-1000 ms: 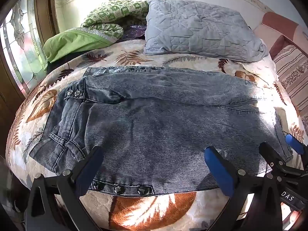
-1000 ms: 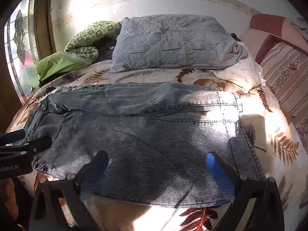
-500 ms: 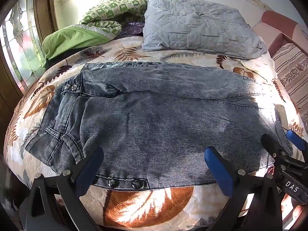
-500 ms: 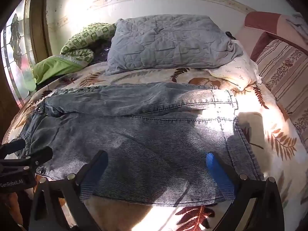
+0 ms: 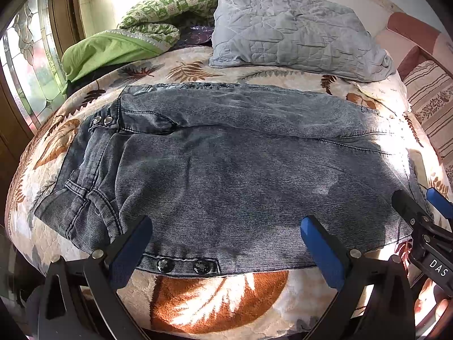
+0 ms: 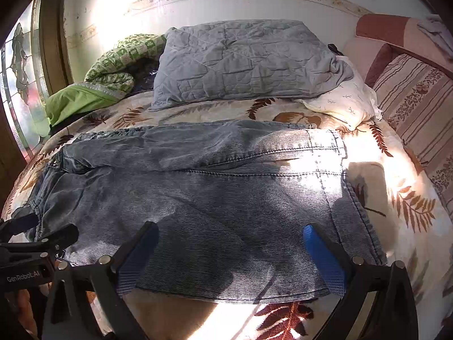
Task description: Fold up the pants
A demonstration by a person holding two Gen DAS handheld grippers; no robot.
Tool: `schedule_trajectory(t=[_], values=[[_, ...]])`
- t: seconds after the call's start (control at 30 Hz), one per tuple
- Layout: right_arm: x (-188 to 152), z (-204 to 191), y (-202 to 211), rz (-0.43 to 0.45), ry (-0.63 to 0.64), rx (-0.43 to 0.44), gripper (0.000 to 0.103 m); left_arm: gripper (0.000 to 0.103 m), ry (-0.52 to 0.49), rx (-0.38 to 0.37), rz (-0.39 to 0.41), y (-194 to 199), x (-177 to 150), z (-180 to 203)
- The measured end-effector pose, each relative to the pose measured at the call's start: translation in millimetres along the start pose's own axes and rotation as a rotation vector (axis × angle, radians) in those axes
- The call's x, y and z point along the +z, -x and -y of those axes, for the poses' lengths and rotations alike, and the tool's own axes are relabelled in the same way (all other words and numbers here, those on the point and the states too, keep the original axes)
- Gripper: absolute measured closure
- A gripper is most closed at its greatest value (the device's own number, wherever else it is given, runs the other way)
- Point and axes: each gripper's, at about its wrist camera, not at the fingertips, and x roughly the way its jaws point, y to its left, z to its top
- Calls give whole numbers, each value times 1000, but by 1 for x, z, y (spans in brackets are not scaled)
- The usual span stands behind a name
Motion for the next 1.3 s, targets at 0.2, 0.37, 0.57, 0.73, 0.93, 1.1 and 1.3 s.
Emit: schedule_trajectory(t=[0.2,0.37,0.57,0.73,0.93,1.1,1.3], values=[[-1,0,0,-2,0,0,0,0,2,0,-9,-2,-2,-1],[-1,0,-1,-4,-1,-2,0,0,-1,0,-16,-4,-2,-1],[-1,1,-1,-3,-5,2,0,0,-5,0,-15,-3,-4,0],[-2,1,-1,-4,-3,2,0,0,-4,-2,-14,-1,-4,0],[-1,1,-1,-5,-4,3,0,0,-5,-2,-15,-1,-5,1],[-1,1,-1,-5,-4,3,0,0,-5,-1,-17,-2,-5,2],[-1,1,-1,-6,-5,3,0,0,-5,-4,-21,-2,-6,2]])
